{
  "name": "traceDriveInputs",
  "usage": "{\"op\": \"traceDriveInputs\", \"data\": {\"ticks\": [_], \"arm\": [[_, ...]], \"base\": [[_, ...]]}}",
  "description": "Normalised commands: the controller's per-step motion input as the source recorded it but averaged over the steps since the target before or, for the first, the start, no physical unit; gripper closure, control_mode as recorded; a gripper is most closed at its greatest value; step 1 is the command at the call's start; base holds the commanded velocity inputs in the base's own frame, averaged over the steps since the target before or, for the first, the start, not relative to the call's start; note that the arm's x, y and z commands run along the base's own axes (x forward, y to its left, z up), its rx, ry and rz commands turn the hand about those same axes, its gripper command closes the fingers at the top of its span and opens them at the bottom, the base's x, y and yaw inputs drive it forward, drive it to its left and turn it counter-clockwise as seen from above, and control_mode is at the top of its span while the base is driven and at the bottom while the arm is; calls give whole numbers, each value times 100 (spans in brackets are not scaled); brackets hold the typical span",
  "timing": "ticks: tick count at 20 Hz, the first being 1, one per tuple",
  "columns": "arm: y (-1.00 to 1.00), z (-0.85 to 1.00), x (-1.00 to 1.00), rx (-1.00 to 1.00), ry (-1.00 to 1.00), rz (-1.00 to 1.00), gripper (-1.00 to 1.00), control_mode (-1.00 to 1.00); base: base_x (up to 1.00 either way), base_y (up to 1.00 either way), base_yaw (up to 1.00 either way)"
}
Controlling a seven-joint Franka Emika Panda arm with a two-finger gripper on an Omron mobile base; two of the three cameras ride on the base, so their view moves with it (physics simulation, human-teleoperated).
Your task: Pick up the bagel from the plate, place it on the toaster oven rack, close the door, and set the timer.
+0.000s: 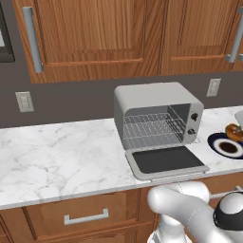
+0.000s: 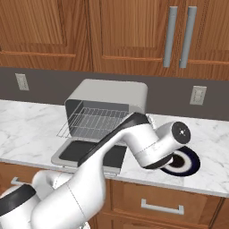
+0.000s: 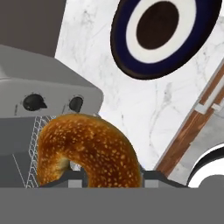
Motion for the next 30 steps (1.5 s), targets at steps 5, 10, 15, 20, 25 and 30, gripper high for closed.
{"op": "traceDriveInputs", "data": {"ticks": [5,10,15,20,25,30], "arm": [[53,22,7,0,0,5,100,-100],[50,13,6,0,0,4,100,-100],[54,9,5,0,0,5,100,-100],[53,4,1,0,0,5,100,-100],[51,0,10,0,0,3,100,-100],[48,0,26,0,0,3,100,-100]], "base": [[0,0,0],[0,0,0],[0,0,0],[0,0,0],[0,0,0],[0,0,0]]}}
